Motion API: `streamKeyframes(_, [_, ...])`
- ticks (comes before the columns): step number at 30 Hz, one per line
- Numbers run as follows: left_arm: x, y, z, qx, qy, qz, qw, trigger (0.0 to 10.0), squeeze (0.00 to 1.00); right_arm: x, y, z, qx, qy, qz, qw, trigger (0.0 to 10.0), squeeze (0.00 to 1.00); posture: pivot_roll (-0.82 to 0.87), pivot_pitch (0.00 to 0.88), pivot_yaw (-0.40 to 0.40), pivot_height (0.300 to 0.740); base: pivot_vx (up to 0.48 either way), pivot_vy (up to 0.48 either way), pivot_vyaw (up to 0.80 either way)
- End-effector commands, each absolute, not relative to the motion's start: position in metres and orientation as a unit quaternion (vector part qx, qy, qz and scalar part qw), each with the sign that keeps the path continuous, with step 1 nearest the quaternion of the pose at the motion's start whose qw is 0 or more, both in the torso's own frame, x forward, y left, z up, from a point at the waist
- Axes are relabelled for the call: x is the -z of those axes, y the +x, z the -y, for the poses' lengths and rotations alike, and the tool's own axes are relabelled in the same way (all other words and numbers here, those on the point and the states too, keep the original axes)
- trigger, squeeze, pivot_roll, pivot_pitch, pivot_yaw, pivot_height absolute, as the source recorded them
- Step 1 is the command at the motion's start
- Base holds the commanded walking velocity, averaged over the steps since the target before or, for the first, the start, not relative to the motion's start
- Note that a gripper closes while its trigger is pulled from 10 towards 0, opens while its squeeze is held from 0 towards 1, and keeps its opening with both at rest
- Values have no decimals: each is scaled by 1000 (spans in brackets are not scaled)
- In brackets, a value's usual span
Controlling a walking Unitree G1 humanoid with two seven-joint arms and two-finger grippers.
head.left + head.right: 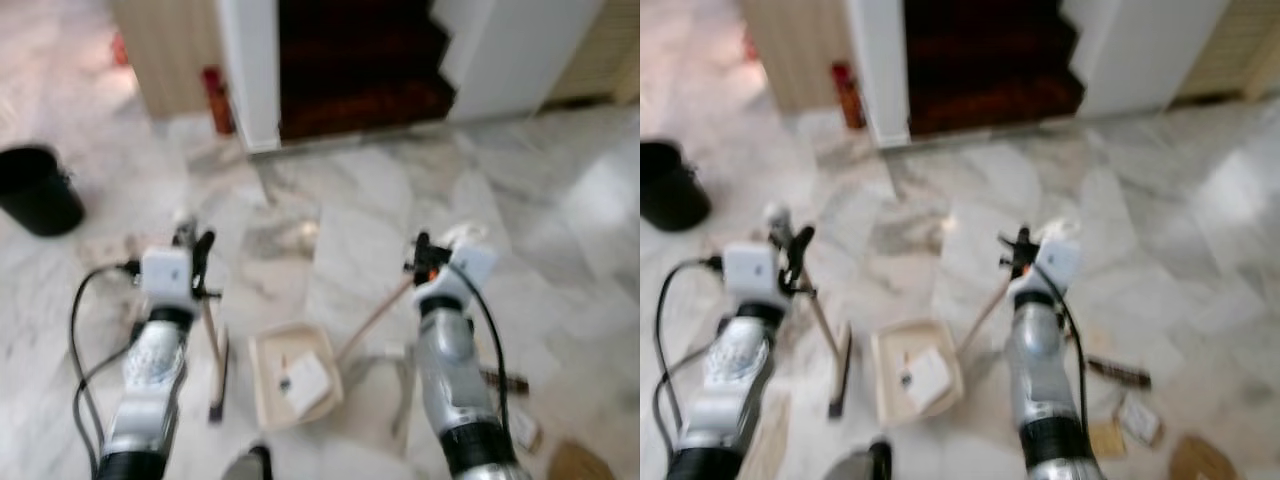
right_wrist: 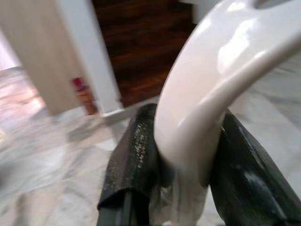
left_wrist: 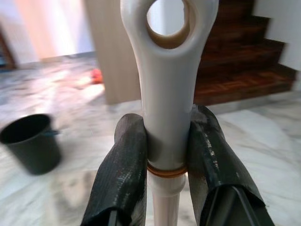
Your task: Sweep floor
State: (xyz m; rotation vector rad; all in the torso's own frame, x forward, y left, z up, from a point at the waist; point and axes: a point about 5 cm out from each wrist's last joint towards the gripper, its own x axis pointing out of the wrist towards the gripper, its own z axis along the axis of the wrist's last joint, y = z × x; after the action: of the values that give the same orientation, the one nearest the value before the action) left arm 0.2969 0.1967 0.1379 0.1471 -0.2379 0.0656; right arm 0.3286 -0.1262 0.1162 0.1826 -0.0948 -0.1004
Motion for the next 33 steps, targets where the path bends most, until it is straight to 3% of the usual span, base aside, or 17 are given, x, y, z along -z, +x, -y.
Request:
streamKeyframes(1, [-146, 297, -192, -26, 75, 138, 987, 10000, 0, -126, 329, 128, 53, 107, 68, 991, 10000, 0, 45, 156, -78, 740, 0, 0, 0])
streamKeyframes(9, [-144, 295, -192, -30, 72, 134, 988, 10000, 0, -123, 330, 127, 52, 111, 60, 991, 10000, 0, 50, 153, -78, 740, 0, 71, 0])
streamKeyframes(30, [-143, 294, -194, -42, 64, 129, 989, 10000, 0, -122, 331, 128, 47, 117, 46, 991, 10000, 0, 44, 171, -95, 740, 0, 380, 0])
streamKeyframes(33, [-143, 294, -195, -43, 64, 129, 989, 10000, 0, -123, 332, 126, 41, 118, 44, 991, 10000, 0, 45, 172, -98, 740, 0, 384, -702])
